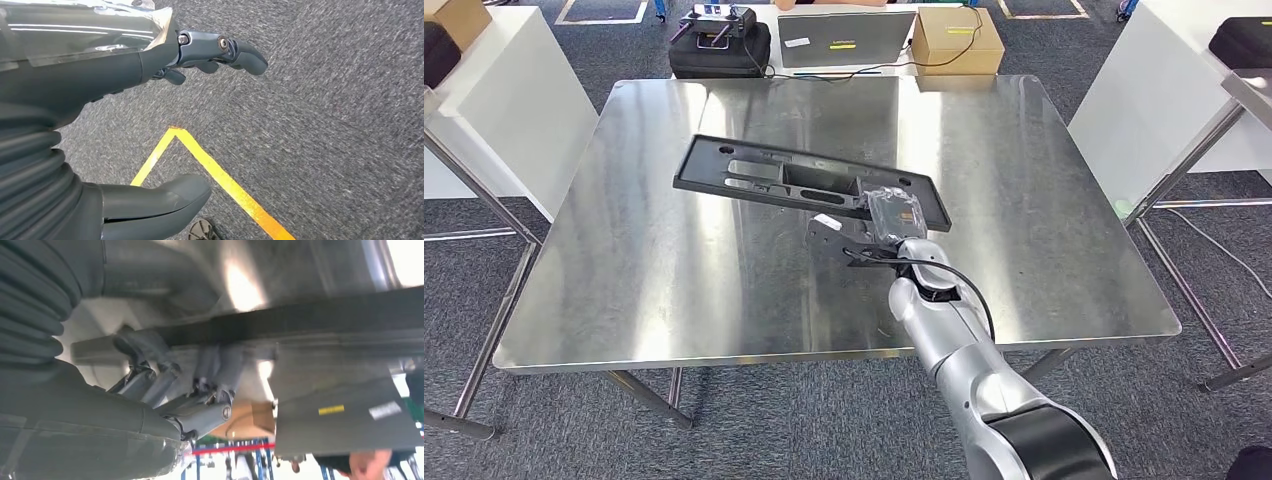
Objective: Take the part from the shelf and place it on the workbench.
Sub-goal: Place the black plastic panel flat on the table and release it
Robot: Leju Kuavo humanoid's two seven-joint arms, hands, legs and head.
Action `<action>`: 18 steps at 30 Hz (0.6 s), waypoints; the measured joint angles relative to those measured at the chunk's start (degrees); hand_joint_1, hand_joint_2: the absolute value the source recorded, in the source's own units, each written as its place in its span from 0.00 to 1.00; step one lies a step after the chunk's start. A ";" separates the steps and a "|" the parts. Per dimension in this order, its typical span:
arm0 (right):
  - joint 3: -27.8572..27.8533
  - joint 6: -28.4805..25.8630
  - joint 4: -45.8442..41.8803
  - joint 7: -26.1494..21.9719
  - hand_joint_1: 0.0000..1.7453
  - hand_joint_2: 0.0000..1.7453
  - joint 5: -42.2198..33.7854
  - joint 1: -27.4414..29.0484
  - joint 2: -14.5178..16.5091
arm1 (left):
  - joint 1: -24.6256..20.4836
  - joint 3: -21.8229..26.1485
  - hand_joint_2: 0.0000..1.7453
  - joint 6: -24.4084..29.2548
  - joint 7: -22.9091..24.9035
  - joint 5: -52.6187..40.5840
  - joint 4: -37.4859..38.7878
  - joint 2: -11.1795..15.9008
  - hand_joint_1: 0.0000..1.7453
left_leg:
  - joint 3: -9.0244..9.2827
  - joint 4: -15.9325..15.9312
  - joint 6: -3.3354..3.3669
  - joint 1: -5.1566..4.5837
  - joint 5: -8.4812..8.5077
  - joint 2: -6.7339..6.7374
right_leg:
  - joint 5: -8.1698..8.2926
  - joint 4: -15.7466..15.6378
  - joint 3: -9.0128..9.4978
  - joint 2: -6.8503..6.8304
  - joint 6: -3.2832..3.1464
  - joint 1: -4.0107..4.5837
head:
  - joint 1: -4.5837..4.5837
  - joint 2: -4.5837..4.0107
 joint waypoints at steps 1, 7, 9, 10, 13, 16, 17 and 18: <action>-0.01 0.25 0.19 -0.08 0.00 0.00 0.04 0.35 0.10 | 0.00 0.05 1.00 0.01 0.26 0.05 -0.01 -0.01 0.00 | 0.00 0.00 0.00 0.00 0.00 0.00 | 0.00 0.00 0.00 0.00 0.00 0.00 | 0.00 0.00; -0.03 0.86 0.98 -0.28 0.00 0.00 0.25 2.03 0.74 | -0.01 0.29 0.75 -0.34 0.96 0.41 -0.02 -0.09 0.00 | 0.01 0.00 0.00 0.00 0.00 -0.01 | 0.00 0.00 0.00 0.00 0.00 0.00 | 0.01 0.00; -0.03 0.93 1.16 -0.28 0.00 0.00 0.28 2.27 0.80 | -0.01 0.31 0.25 -0.43 1.20 0.34 -0.02 -0.13 0.00 | 0.01 0.00 0.00 0.00 0.00 0.00 | 0.00 0.00 0.00 0.00 0.00 0.00 | 0.00 0.00; -0.03 1.05 1.23 -0.28 0.00 0.00 0.30 2.34 0.81 | -0.01 0.32 0.00 -0.45 1.51 0.16 -0.02 -0.14 0.00 | 0.01 0.00 0.00 0.00 0.00 0.00 | 0.00 0.00 0.01 0.00 0.00 0.00 | 0.00 0.00; -0.03 1.50 1.30 -0.26 0.00 0.00 0.31 2.62 0.82 | 0.00 0.30 0.00 -0.88 3.10 -0.78 -0.02 -0.15 0.00 | 0.01 0.00 0.00 0.00 0.00 -0.01 | 0.00 0.00 0.01 0.00 0.00 0.00 | 0.00 0.00; -0.04 1.54 1.31 0.14 0.00 0.00 0.29 2.99 0.81 | 0.01 0.27 0.00 -1.57 4.34 -1.59 -0.03 -0.17 0.00 | 0.01 0.00 0.00 0.00 0.00 -0.01 | 0.00 0.00 0.01 0.00 0.00 0.00 | 0.00 0.00; -0.08 1.53 1.31 0.38 0.00 0.00 0.21 3.09 0.79 | 0.01 0.25 0.00 -1.80 4.58 -1.79 -0.04 -0.18 0.00 | 0.01 0.00 0.00 0.00 0.00 -0.01 | 0.00 0.00 0.01 0.00 0.00 0.00 | 0.00 0.00; -0.17 1.50 1.30 0.46 0.00 0.00 -0.03 3.16 0.77 | 0.02 0.23 0.00 -2.00 4.77 -2.05 -0.05 -0.19 0.00 | 0.01 0.00 0.00 0.00 0.00 -0.01 | 0.00 0.00 0.01 0.00 0.00 0.00 | 0.00 0.00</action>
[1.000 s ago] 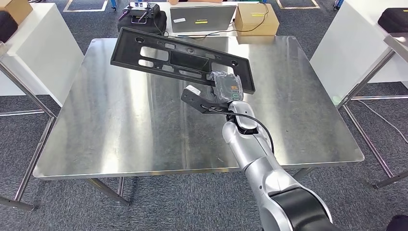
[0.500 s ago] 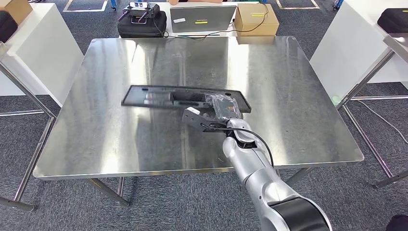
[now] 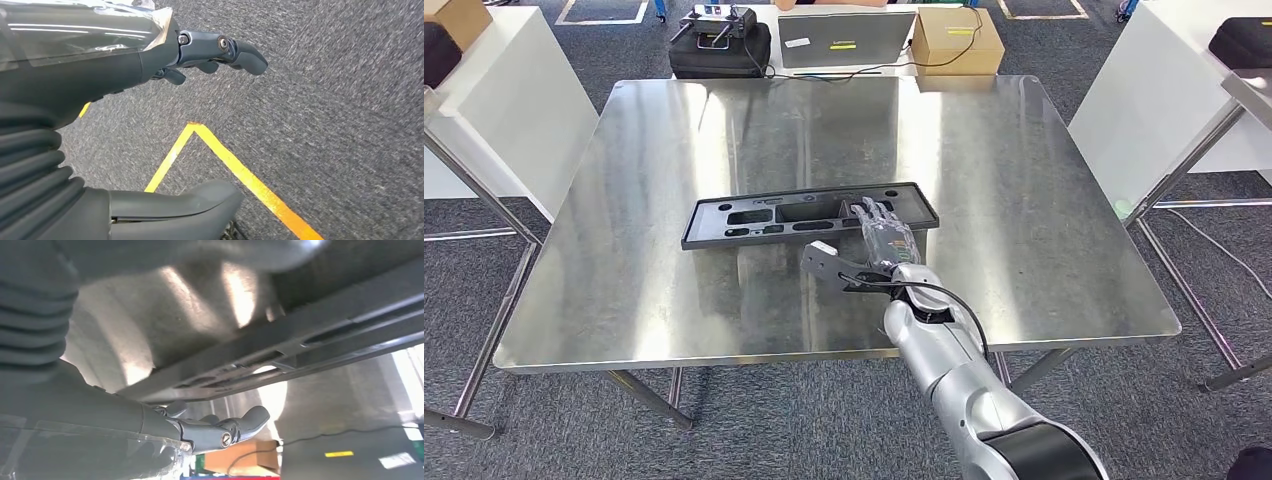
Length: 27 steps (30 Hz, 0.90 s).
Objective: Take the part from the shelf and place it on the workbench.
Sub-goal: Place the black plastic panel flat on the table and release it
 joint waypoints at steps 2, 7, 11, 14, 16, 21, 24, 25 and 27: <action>-0.52 -0.43 -0.15 -1.48 0.00 0.00 -1.44 0.07 0.01 | 0.01 -0.05 0.00 -0.20 0.22 -0.37 -0.01 -0.01 0.00 | 0.00 0.00 0.00 0.00 0.00 0.00 | 0.00 0.00 0.01 0.00 0.00 0.00 | 0.00 0.00; -2.63 -1.23 -3.46 -6.89 0.00 0.00 -5.73 0.15 1.03 | 0.00 -0.07 0.00 -0.22 -0.38 -0.34 -0.03 -0.09 0.00 | 0.02 0.00 0.00 0.01 0.00 0.01 | 0.00 0.00 0.00 0.00 0.00 0.01 | 0.00 0.00; -3.33 -2.80 -6.51 -9.99 0.00 0.00 -7.46 0.81 1.56 | 0.07 -0.07 0.00 -0.22 -1.44 -0.26 -0.04 -0.20 0.00 | 0.02 0.00 0.00 0.01 0.00 0.00 | 0.00 0.00 0.01 -0.01 0.00 0.01 | 0.00 0.00; -2.96 -3.47 -18.39 -13.94 0.00 0.00 -11.92 5.34 1.61 | 0.12 -0.04 0.00 0.51 -3.32 0.32 -0.23 -0.33 0.00 | 0.02 0.00 0.00 0.01 0.00 -0.16 | -0.02 0.00 0.00 -0.13 -0.01 0.00 | 0.00 0.00; -2.09 -2.11 -32.98 -13.16 0.00 0.00 -15.64 10.56 0.79 | 0.30 0.05 0.00 1.58 -3.99 0.70 -0.41 -0.45 0.00 | -0.01 0.01 0.00 0.00 -0.01 -0.32 | -0.06 -0.01 -0.02 -0.25 -0.05 -0.01 | 0.00 0.00; -2.47 -7.26 -66.54 -14.82 0.00 0.00 -24.01 23.65 -3.77 | 0.92 0.54 0.00 3.30 -4.67 1.26 -0.51 -0.72 0.00 | 0.00 0.01 -0.07 -0.10 -0.22 -0.37 | -0.21 -0.09 -0.01 -0.30 -0.09 -0.08 | 0.00 0.00; -4.80 -13.51 -81.34 -19.68 0.00 0.00 -29.23 32.16 -5.99 | 1.11 0.59 0.00 3.50 -5.02 1.25 -0.51 -0.90 0.00 | 0.07 0.01 -0.04 -0.15 -0.36 -0.37 | -0.32 -0.12 0.02 -0.28 0.02 -0.11 | 0.01 0.00; -5.61 -14.89 -85.24 -21.09 0.00 0.00 -30.84 34.81 -6.48 | 1.14 0.59 0.00 3.58 -5.17 1.22 -0.51 -0.96 0.00 | 0.11 0.01 -0.03 -0.16 -0.40 -0.37 | -0.35 -0.12 0.00 -0.27 0.03 -0.11 | 0.01 0.00; -7.13 -16.73 -91.93 -23.16 0.00 0.00 -32.15 40.06 -7.06 | 1.15 0.66 0.00 3.70 -5.54 1.28 -0.51 -1.03 0.00 | 0.27 0.00 -0.10 -0.15 -0.55 -0.37 | -0.48 -0.13 -0.04 -0.27 0.02 -0.10 | 0.01 0.00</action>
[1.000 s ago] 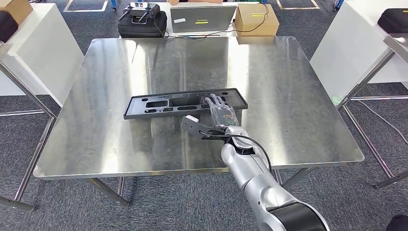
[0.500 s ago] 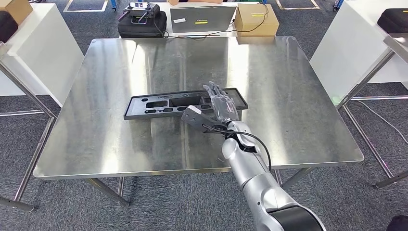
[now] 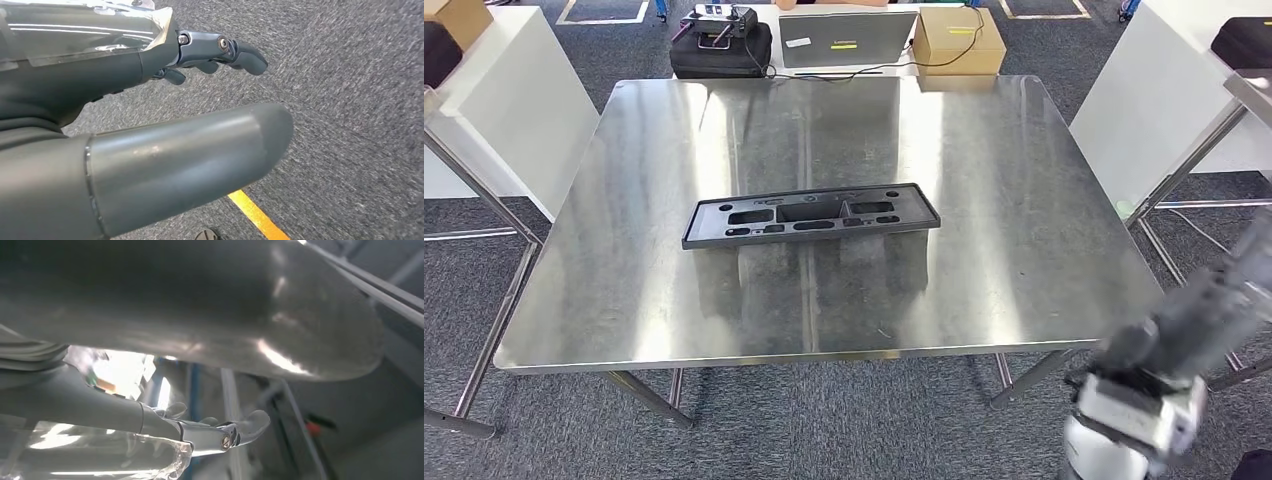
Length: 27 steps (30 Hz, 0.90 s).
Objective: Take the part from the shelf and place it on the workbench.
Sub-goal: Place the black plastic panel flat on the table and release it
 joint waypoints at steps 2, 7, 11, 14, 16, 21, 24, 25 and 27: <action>-1.25 -1.35 -5.13 -1.00 0.00 0.00 0.94 4.77 -0.09 | -0.02 0.26 0.00 0.04 -0.08 0.27 0.00 -0.02 0.00 | 0.24 0.02 -0.08 -0.02 -0.19 0.01 | -0.10 -0.04 0.10 0.01 -0.06 0.01 | -0.01 0.00; -2.96 -2.86 -12.61 -2.02 0.00 0.00 -0.21 12.03 0.33 | -0.16 0.93 0.00 0.29 0.76 1.00 -0.27 -0.03 0.00 | 0.99 -1.22 1.29 0.23 0.87 0.38 | -0.63 0.74 0.44 0.16 0.63 -0.43 | 0.04 0.00; -4.07 -2.68 -14.43 -4.26 0.00 0.00 -4.73 15.00 0.45 | -0.24 1.58 0.00 0.79 2.15 1.80 -0.31 0.00 0.00 | 0.59 -1.96 1.51 0.53 1.81 0.75 | -7.35 13.89 -5.12 0.17 -0.29 -0.41 | 0.27 0.00; -4.53 -2.01 -14.51 -5.25 0.00 0.00 -5.76 15.63 0.47 | -0.25 2.23 0.00 1.31 2.72 2.23 -0.31 -0.17 0.00 | -0.15 -1.80 0.73 0.85 2.44 0.91 | -6.53 12.34 -3.25 0.15 1.20 -0.96 | 0.27 0.00; -4.59 -1.75 -14.47 -5.49 0.00 0.00 -5.92 15.58 0.47 | -0.30 2.46 0.00 1.56 2.91 2.35 -0.32 -0.22 0.00 | -0.71 -1.23 -0.17 1.06 2.75 0.81 | -4.02 3.96 1.55 0.18 2.31 -1.37 | 0.32 0.01; -4.66 -1.63 -14.52 -5.49 0.00 0.00 -6.26 15.33 0.82 | -0.29 2.75 0.00 1.74 3.01 2.29 -0.37 -0.32 0.00 | -1.24 -0.66 -2.21 1.29 3.16 0.62 | -2.02 0.63 2.57 0.20 -0.40 -1.16 | 0.21 0.00; -4.70 -1.63 -14.50 -5.47 0.00 0.00 -6.30 15.17 1.06 | -0.19 2.79 0.00 1.75 3.07 2.14 -0.35 -0.34 0.00 | -3.29 5.17 -2.67 1.60 -2.51 0.70 | -0.79 0.62 1.47 -0.11 -2.02 -1.19 | 0.13 0.00; -4.71 -1.63 -14.49 -5.47 0.00 0.00 -6.32 15.16 1.15 | -0.20 2.79 0.00 1.75 3.08 2.09 -0.35 -0.36 0.00 | -4.49 9.03 -2.73 1.57 -5.32 0.71 | -0.38 0.65 1.05 -0.18 -2.29 -1.02 | 0.11 0.00; -4.72 -1.63 -14.48 -5.47 0.00 0.00 -6.32 15.17 1.28 | -0.20 2.79 0.00 1.75 3.08 2.03 -0.35 -0.37 0.00 | -5.72 14.96 -2.66 1.54 -8.69 0.69 | 0.47 0.72 0.12 -0.26 -2.42 -0.65 | 0.09 0.00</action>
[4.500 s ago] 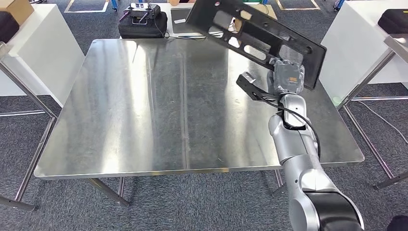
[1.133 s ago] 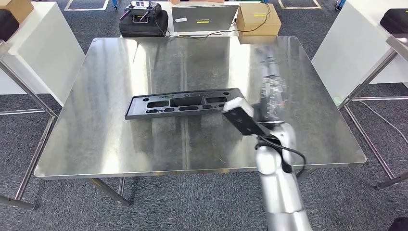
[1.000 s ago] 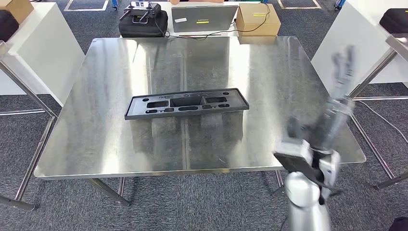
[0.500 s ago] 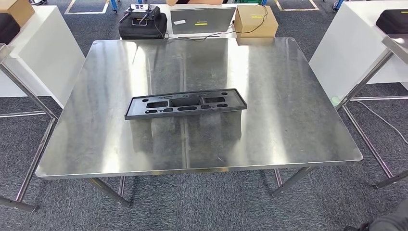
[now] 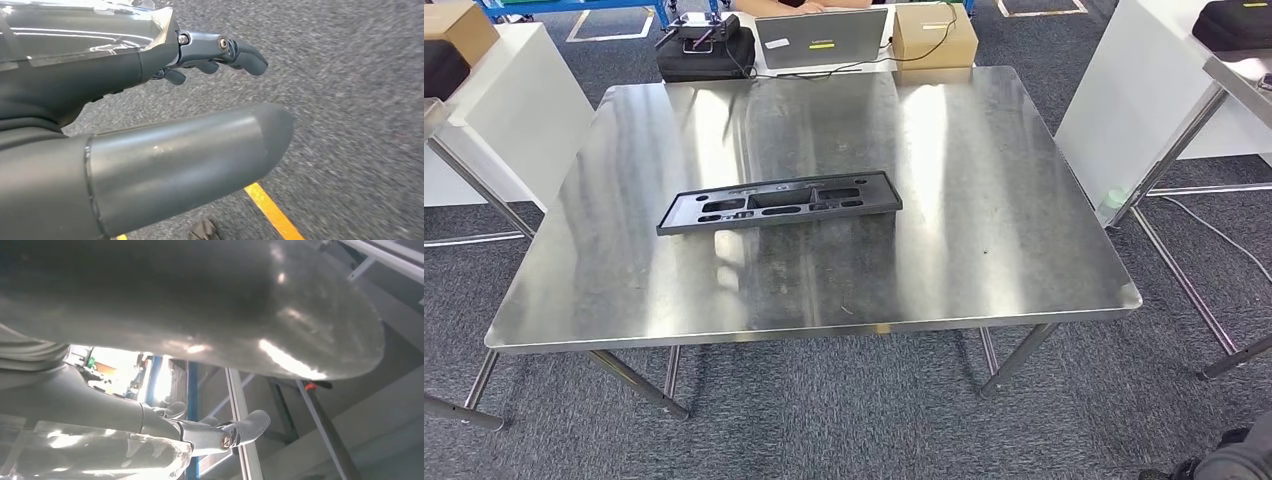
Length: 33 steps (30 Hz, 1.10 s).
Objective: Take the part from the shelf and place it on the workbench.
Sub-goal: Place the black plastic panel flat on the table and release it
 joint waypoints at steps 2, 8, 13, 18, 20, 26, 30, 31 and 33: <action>-0.01 0.00 0.00 0.00 0.00 0.00 0.00 0.00 0.04 | 0.00 0.02 0.00 0.00 0.00 -0.01 0.00 -0.02 0.00 | 2.84 -1.98 0.46 -0.05 0.81 0.00 | 0.73 0.04 -0.86 -0.01 0.18 0.26 | -0.01 0.00; -0.16 0.00 0.00 0.15 0.00 0.00 -0.02 -0.31 0.15 | -0.35 0.13 0.00 -0.02 0.07 -0.06 0.00 -0.07 0.00 | 11.98 -16.23 2.09 -1.21 5.36 -0.09 | 2.41 -0.01 -1.60 -0.24 2.14 0.68 | 0.13 0.00; -0.80 -0.07 0.05 0.55 0.00 0.00 0.08 -0.90 0.30 | -0.46 0.39 0.00 -0.33 0.04 -0.11 0.00 -0.15 0.00 | 9.00 -16.63 4.24 -1.40 8.06 0.59 | -4.40 8.52 -5.18 0.09 1.78 0.54 | 0.24 0.00; -1.49 -0.07 0.27 1.91 0.00 0.00 0.84 -1.95 0.96 | -0.49 0.39 0.00 -0.97 0.02 -0.31 0.04 -0.14 0.00 | 5.36 -16.44 4.39 -2.06 11.10 0.81 | -5.79 12.57 -1.78 0.19 2.99 0.75 | 0.26 0.00; -1.74 0.06 0.28 2.15 0.00 0.00 0.84 -2.46 1.25 | -0.57 0.39 0.00 -1.10 0.02 -0.29 0.07 -0.21 0.00 | 4.44 -16.33 4.11 -2.29 12.22 0.70 | -4.41 3.12 4.78 0.20 2.70 1.10 | 0.25 0.00; -2.34 1.89 0.81 2.21 0.00 0.00 0.48 -4.02 2.36 | -0.58 0.45 0.00 -0.78 0.09 0.22 0.11 -0.34 0.00 | 3.10 -15.13 2.15 -2.06 12.00 0.37 | -3.08 -3.21 6.66 -0.03 -0.18 1.01 | 0.20 0.00; -2.36 2.78 1.55 2.21 0.00 0.00 0.37 -5.36 3.31 | -0.59 0.48 0.00 -0.24 0.17 0.46 0.13 -0.40 0.00 | 0.07 -2.17 0.81 -1.37 1.90 -0.03 | -0.32 -3.10 3.70 -0.29 -0.91 0.68 | 0.07 0.00; -2.36 2.89 1.78 2.21 0.00 0.00 0.34 -5.59 3.45 | -0.59 0.48 0.00 -0.20 0.17 0.46 0.13 -0.40 0.00 | 0.13 0.02 0.52 -1.11 2.03 -0.02 | 0.29 -2.92 2.89 -0.34 -0.67 0.62 | 0.07 0.00; -2.37 3.00 2.17 2.21 0.00 0.00 0.26 -5.90 3.67 | -0.61 0.49 0.00 -0.20 0.17 0.46 0.13 -0.40 0.00 | 2.96 -1.23 0.02 -0.48 5.20 0.00 | 1.25 -2.20 1.24 -0.42 -0.05 0.34 | 0.07 0.00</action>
